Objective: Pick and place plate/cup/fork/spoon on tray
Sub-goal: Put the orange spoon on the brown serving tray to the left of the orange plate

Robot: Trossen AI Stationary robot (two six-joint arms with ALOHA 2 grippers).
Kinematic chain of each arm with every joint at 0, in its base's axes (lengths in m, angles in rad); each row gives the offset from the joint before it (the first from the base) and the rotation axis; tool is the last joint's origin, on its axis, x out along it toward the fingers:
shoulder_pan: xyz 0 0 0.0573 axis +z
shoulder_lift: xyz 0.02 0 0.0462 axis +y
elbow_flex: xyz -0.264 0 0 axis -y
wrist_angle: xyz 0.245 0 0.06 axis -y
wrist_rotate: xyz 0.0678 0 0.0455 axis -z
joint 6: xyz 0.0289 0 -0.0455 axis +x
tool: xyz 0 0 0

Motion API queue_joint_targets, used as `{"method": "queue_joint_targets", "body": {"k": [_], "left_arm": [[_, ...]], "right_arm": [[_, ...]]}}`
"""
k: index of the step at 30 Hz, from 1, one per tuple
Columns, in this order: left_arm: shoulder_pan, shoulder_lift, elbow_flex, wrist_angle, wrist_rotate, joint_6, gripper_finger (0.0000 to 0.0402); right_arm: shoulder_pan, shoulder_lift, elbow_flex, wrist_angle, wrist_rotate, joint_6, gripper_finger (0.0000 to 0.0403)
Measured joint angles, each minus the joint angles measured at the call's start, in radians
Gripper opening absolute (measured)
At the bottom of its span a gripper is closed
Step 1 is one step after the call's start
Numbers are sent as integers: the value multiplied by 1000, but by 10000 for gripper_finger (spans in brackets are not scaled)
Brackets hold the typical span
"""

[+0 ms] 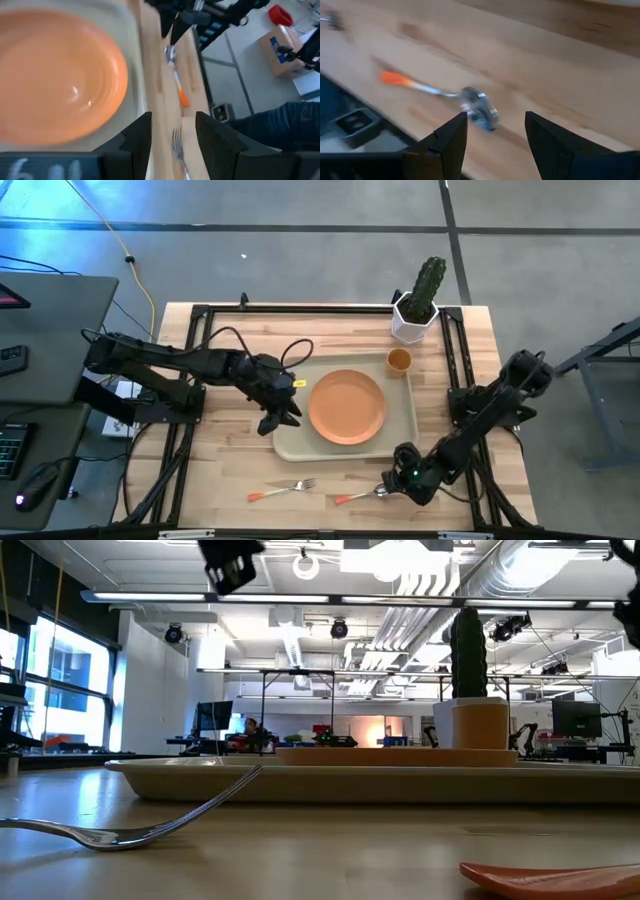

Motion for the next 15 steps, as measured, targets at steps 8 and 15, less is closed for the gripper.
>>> {"method": "queue_joint_targets", "body": {"k": [8,15], "left_arm": [[-14,0,-88,7,-11,-50,140],[-14,6,-96,15,-35,-52,140]], "right_arm": [[-7,58,0,78,-42,-4,180],[-12,82,0,105,-46,-8,118]]}}
